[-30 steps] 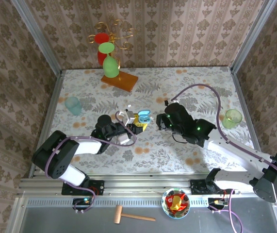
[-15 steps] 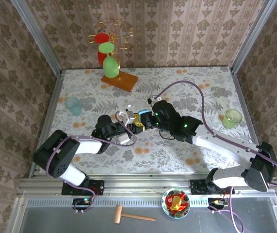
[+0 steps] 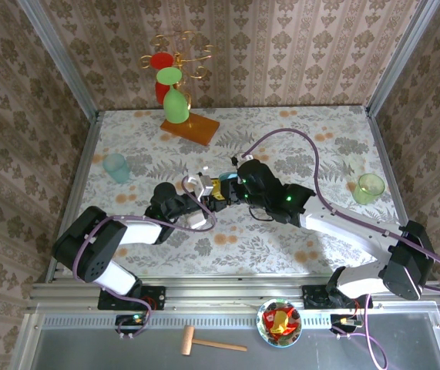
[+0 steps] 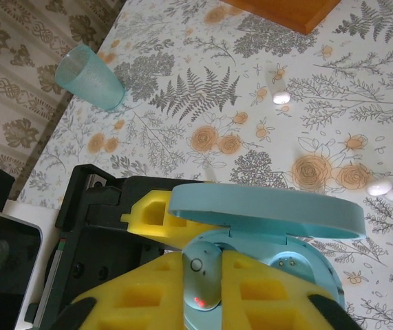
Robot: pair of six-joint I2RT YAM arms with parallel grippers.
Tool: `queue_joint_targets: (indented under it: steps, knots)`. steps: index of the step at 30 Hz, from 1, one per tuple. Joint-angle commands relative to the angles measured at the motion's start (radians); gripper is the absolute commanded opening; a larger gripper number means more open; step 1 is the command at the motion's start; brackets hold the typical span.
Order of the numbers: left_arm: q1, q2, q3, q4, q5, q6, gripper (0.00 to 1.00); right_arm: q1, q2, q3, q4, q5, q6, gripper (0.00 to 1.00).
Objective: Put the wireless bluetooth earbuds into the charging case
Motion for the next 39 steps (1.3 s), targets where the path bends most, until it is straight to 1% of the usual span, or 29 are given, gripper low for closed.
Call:
queue_joint_targets:
  steps: [1, 3, 7, 10, 13, 16, 19, 23, 25, 27, 29, 31, 34, 39]
  knots:
    - [0.004, -0.006, 0.011, 0.046, -0.01, 0.006, 0.29, 0.006, -0.02, -0.002, 0.013, 0.002, 0.013, 0.23]
    - [0.004, -0.005, 0.011, 0.046, -0.01, 0.008, 0.29, 0.005, -0.04, -0.006, 0.016, 0.007, 0.006, 0.31]
    - [0.005, -0.002, 0.011, 0.046, -0.015, 0.013, 0.29, 0.006, -0.088, -0.027, 0.027, -0.003, -0.034, 0.38]
    - [0.004, 0.0, 0.013, 0.045, -0.013, 0.012, 0.29, 0.006, -0.134, -0.058, 0.036, 0.01, -0.067, 0.41]
    - [0.007, -0.002, 0.011, 0.046, -0.012, 0.016, 0.29, 0.006, -0.219, -0.121, 0.078, 0.014, -0.111, 0.44]
    - [0.009, -0.007, 0.005, 0.046, -0.007, 0.02, 0.29, -0.01, -0.326, -0.224, 0.141, 0.073, -0.129, 0.46]
    - [0.01, -0.014, -0.001, 0.045, -0.001, 0.027, 0.29, -0.066, -0.41, -0.295, 0.119, 0.136, -0.117, 0.46]
    - [0.011, -0.027, -0.007, 0.045, 0.007, 0.032, 0.29, -0.234, -0.448, -0.345, -0.015, 0.131, -0.094, 0.48]
    - [0.01, -0.032, -0.01, 0.044, 0.01, 0.03, 0.29, -0.323, -0.428, -0.353, -0.088, 0.121, -0.097, 0.49]
    - [0.01, -0.038, -0.013, 0.045, 0.01, 0.028, 0.29, -0.416, -0.384, -0.364, -0.131, 0.069, -0.113, 0.49]
    - [0.01, -0.044, -0.015, 0.044, 0.013, 0.028, 0.29, -0.496, -0.33, -0.367, -0.147, 0.009, -0.116, 0.5]
    - [0.011, -0.049, -0.016, 0.042, 0.014, 0.026, 0.29, -0.547, -0.265, -0.371, -0.13, -0.044, -0.138, 0.51]
    - [0.011, -0.056, -0.019, 0.035, 0.013, 0.027, 0.29, -0.586, -0.14, -0.34, -0.137, -0.061, -0.157, 0.46]
    - [0.011, -0.067, -0.027, 0.023, 0.008, 0.032, 0.29, -0.57, 0.025, -0.253, -0.178, 0.026, -0.179, 0.41]
